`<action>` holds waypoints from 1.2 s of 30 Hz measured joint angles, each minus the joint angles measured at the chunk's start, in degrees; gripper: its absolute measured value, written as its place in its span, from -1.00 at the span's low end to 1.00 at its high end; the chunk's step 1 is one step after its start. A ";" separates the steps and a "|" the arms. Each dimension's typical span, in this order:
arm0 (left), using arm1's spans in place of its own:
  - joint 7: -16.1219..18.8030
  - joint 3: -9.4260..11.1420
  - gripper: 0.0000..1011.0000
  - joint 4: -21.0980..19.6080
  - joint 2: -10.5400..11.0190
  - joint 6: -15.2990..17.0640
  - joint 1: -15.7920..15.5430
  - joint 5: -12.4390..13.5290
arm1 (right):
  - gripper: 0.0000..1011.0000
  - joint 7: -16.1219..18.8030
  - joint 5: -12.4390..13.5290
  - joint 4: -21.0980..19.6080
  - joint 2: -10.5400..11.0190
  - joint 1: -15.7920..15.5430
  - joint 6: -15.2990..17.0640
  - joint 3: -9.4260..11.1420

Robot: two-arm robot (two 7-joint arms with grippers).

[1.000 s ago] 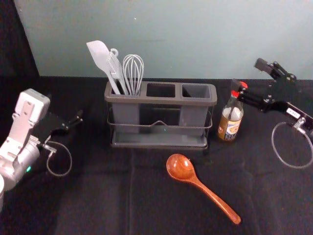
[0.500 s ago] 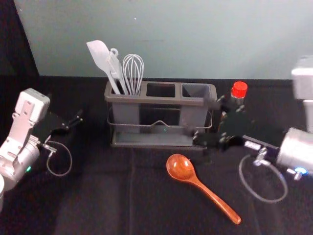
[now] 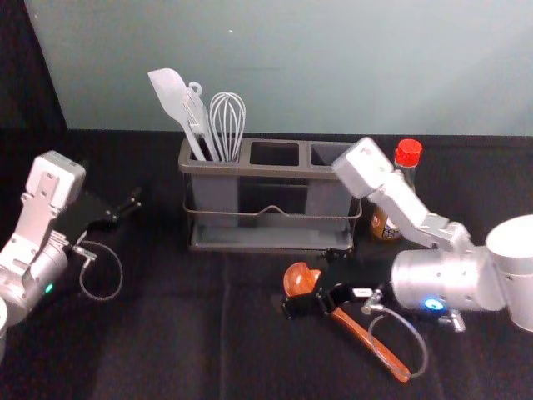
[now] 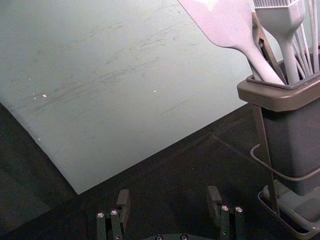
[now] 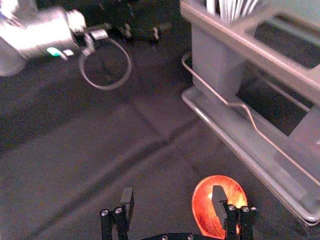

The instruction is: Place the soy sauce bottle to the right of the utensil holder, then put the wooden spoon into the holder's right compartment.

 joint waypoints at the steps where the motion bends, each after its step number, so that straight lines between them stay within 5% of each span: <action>1: 0.00 0.00 0.99 0.00 0.00 0.00 0.00 0.00 | 0.98 -0.62 -0.92 1.20 -0.67 1.16 1.30 -1.28; 11: 0.00 0.00 0.99 0.00 0.00 0.00 0.00 0.00 | 0.98 -3.05 -7.62 6.10 -2.76 4.50 3.60 -5.36; 36: 0.00 0.00 0.99 0.00 0.00 0.00 0.00 0.00 | 0.98 -1.59 -13.14 11.71 -6.16 5.60 1.60 -6.19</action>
